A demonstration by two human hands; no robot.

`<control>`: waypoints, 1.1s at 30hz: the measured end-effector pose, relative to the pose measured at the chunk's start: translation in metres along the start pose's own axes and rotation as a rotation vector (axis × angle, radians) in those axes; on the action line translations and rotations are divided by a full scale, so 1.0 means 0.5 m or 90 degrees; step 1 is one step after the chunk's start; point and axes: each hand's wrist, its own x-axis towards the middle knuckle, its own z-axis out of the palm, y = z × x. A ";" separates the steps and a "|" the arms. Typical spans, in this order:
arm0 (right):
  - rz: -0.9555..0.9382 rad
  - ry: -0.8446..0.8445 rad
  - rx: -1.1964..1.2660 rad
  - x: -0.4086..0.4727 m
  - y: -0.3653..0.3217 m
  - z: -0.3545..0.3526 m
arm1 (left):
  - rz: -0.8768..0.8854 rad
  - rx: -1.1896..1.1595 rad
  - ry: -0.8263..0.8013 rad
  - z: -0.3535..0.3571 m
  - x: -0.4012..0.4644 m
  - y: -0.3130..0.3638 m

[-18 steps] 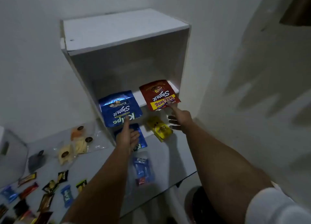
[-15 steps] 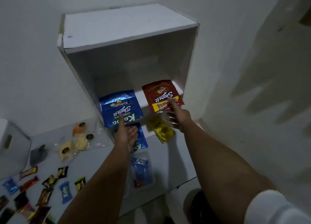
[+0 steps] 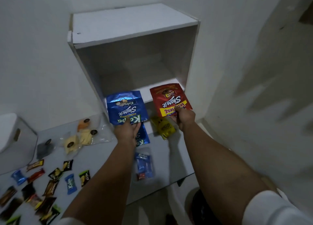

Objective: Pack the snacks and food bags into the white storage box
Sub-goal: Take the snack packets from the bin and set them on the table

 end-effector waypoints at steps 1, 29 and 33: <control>-0.007 0.014 0.008 -0.022 0.003 -0.017 | 0.002 0.010 -0.013 -0.010 -0.014 -0.004; 0.192 0.364 -0.307 -0.447 0.425 -0.871 | -0.010 1.068 -0.545 -0.200 -0.322 -0.621; 0.265 0.327 -0.309 -0.318 0.478 -0.961 | -0.021 1.136 -0.577 -0.150 -0.334 -0.731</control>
